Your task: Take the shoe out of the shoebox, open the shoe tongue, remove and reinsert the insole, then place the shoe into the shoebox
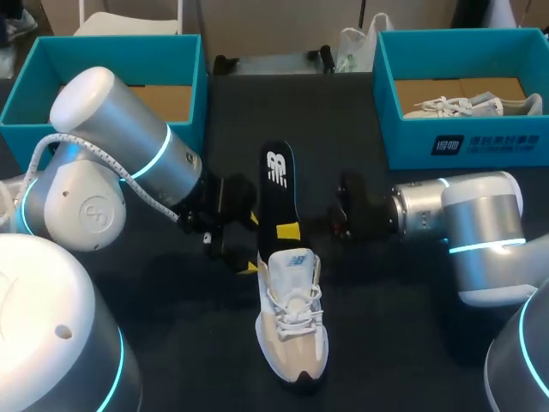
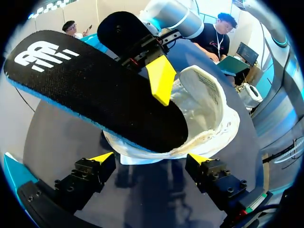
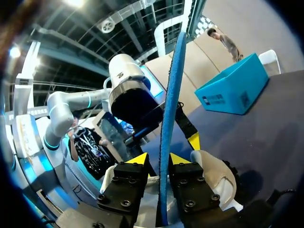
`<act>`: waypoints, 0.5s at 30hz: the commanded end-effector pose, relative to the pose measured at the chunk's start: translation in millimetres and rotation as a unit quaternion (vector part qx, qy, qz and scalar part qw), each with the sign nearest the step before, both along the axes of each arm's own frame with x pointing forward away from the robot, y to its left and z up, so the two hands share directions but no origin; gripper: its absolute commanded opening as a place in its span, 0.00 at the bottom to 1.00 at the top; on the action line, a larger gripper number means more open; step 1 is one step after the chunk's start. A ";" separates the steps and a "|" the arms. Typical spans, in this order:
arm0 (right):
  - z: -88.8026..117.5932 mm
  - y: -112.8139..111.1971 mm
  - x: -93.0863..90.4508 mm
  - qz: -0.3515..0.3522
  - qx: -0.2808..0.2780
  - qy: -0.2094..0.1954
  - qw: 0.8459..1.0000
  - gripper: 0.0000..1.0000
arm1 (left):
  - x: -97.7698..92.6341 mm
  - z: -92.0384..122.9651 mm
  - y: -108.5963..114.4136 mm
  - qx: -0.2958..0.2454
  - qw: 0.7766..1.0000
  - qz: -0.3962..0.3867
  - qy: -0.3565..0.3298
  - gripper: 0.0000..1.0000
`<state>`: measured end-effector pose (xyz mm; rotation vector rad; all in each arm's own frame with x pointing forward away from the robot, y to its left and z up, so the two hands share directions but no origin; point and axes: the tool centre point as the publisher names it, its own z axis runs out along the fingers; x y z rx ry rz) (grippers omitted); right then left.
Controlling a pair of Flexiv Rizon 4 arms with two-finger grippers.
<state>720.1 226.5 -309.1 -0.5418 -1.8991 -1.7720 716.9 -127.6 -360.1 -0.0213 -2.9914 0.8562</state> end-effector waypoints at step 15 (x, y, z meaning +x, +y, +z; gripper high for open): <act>-2.3 8.0 9.9 -0.013 0.012 0.027 0.999 0.00 | 0.4 -0.8 -0.2 0.000 1.000 -0.001 0.000 1.00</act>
